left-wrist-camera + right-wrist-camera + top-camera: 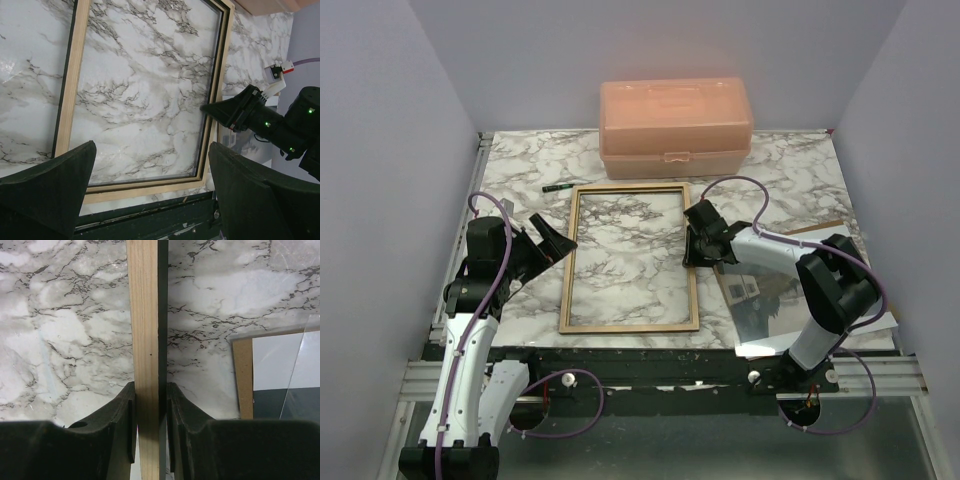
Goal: Put the photo into the frame
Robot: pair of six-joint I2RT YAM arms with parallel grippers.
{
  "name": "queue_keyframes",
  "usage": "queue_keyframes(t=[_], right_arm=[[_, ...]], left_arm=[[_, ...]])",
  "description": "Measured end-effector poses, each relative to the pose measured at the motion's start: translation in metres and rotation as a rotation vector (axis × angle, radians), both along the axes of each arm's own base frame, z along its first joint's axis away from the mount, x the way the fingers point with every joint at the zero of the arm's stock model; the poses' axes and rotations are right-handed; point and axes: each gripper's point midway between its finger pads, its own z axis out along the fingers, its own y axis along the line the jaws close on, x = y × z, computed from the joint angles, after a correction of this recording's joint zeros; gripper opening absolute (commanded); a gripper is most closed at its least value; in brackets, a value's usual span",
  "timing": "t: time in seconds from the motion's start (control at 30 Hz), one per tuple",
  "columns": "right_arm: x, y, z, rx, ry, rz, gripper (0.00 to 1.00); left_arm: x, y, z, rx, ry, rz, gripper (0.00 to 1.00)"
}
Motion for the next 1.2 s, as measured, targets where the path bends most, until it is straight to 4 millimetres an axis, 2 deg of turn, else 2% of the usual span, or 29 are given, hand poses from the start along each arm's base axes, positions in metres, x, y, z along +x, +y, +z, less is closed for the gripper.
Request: queue_keyframes(t=[0.2,0.3,0.4,0.5,0.57,0.77,0.93,1.2], right_arm=[[-0.001,0.002,0.001,0.015,0.006,0.013,0.02],[-0.002,0.001,0.001,0.021,0.004,0.013,0.05],[-0.005,0.001,0.001,0.029,0.006,0.016,0.21],[-0.008,0.0,0.002,0.029,0.013,0.019,0.43],[-0.01,-0.002,0.002,0.025,0.018,0.02,0.52],[-0.014,-0.003,0.01,0.028,0.019,0.027,0.69],[-0.014,-0.003,0.02,0.042,0.002,0.027,0.8],[-0.018,-0.006,0.03,0.045,-0.005,0.029,0.81]], left_arm=[[0.002,0.0,0.002,-0.001,-0.009,-0.001,0.97],[0.003,-0.001,0.001,-0.002,-0.009,-0.002,0.97],[0.003,-0.001,0.001,-0.003,-0.009,-0.003,0.97],[0.003,-0.001,0.002,-0.003,-0.011,-0.004,0.97],[0.003,-0.001,0.002,-0.004,-0.011,-0.006,0.97],[0.002,-0.004,0.002,-0.013,-0.008,-0.019,0.97],[0.002,-0.007,0.002,-0.016,-0.006,-0.035,0.97],[0.007,-0.024,0.0,-0.033,0.001,-0.093,0.97]])
